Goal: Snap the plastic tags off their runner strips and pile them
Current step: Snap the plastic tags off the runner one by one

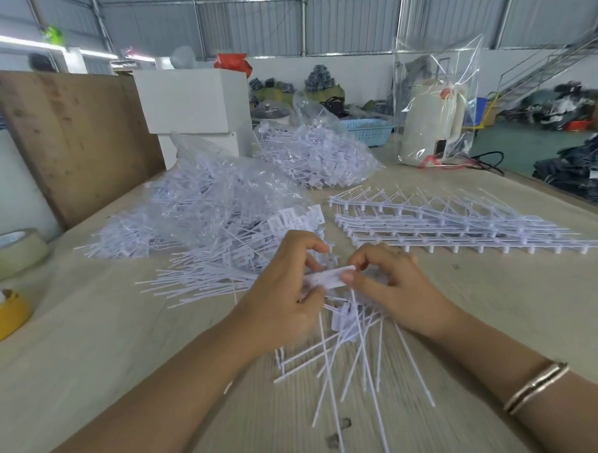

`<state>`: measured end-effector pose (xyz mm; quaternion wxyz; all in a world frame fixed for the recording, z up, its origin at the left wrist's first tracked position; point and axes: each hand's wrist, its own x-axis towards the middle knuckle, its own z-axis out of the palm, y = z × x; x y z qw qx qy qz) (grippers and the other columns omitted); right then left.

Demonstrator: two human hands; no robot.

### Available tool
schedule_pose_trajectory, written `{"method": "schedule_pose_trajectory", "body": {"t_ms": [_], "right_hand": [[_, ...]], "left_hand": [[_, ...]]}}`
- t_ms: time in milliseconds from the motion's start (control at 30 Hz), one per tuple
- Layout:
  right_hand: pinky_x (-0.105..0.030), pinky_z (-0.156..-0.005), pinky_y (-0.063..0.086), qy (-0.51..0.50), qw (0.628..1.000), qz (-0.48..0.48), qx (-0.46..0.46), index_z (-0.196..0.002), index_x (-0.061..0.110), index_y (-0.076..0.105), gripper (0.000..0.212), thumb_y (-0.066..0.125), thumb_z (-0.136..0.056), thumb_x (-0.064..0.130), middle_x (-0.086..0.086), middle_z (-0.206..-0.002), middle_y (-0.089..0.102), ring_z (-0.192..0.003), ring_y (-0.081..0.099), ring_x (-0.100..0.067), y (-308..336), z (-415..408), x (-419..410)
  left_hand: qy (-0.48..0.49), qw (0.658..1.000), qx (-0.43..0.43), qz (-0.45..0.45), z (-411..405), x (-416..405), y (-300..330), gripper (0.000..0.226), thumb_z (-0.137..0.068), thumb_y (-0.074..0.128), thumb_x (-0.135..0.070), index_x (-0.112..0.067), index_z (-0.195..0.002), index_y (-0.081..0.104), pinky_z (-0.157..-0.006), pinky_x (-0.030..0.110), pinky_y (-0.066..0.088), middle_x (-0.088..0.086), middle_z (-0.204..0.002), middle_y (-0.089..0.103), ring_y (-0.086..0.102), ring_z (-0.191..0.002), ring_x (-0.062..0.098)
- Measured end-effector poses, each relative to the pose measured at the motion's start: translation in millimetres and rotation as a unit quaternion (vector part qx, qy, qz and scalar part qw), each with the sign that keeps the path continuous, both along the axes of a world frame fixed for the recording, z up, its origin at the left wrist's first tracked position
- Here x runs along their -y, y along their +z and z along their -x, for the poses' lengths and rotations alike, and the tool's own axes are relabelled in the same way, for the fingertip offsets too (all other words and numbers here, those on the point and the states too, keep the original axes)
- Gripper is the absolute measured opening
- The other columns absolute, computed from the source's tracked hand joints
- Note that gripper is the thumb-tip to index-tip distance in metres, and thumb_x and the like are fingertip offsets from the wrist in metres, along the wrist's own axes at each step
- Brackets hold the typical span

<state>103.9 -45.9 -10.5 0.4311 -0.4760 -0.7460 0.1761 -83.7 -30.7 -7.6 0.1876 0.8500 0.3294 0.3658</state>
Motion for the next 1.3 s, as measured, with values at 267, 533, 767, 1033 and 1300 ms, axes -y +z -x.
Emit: {"method": "schedule_pose_trajectory", "body": {"t_ms": [267,533,767,1033,1300], "right_hand": [[-0.046,-0.094,0.029,0.035,0.999,0.021,-0.015,-0.075,0.028,0.057,0.021,0.052,-0.082,0.047,0.004,-0.080,0.057,-0.088,0.051,-0.011,1,0,4],[-0.027,-0.082,0.040,0.118,0.993,0.006,-0.019,-0.073,0.009,0.070,0.017,0.063,-0.087,0.014,-0.009,-0.065,0.062,-0.067,0.055,-0.016,4,5,7],[-0.037,-0.077,0.045,0.077,0.991,-0.026,-0.109,-0.075,0.031,0.068,0.017,0.060,-0.086,0.021,0.005,-0.066,0.063,-0.068,0.058,-0.014,3,13,8],[-0.008,-0.064,0.042,0.008,0.975,0.048,-0.217,-0.064,0.030,0.067,0.026,0.058,-0.088,0.032,0.010,-0.064,0.057,-0.066,0.055,-0.006,8,0,9],[-0.040,-0.096,0.023,-0.226,0.964,0.082,0.111,-0.103,0.033,0.064,0.024,0.045,-0.095,0.044,0.008,-0.100,0.054,-0.103,0.049,-0.014,2,-13,-11]], "left_hand": [[0.068,0.997,-0.015,0.027,6,-8,6,0.035,-0.095,0.044,-0.036,-0.025,-0.062,0.040,-0.048,0.019,0.029,-0.011,-0.048,0.043,0.041,-0.046,0.004],[0.029,0.998,-0.037,0.036,0,-4,3,0.040,-0.088,0.033,-0.053,-0.027,-0.062,0.045,-0.051,0.025,0.031,-0.008,-0.048,0.042,0.040,-0.046,0.005],[0.004,0.971,0.140,0.191,-7,-5,4,0.041,-0.094,0.042,-0.038,-0.028,-0.057,0.056,-0.055,0.012,0.038,-0.016,-0.050,0.052,0.049,-0.050,-0.002],[0.057,0.990,0.102,0.075,7,-11,7,0.044,-0.083,0.043,-0.054,-0.018,-0.058,0.037,-0.057,0.021,0.039,-0.011,-0.047,0.031,0.037,-0.044,-0.001],[0.089,0.972,-0.132,-0.171,-15,-27,17,0.044,-0.087,0.048,-0.054,-0.016,-0.067,0.057,-0.056,0.013,0.023,-0.012,-0.043,0.034,0.034,-0.042,0.002]]}}
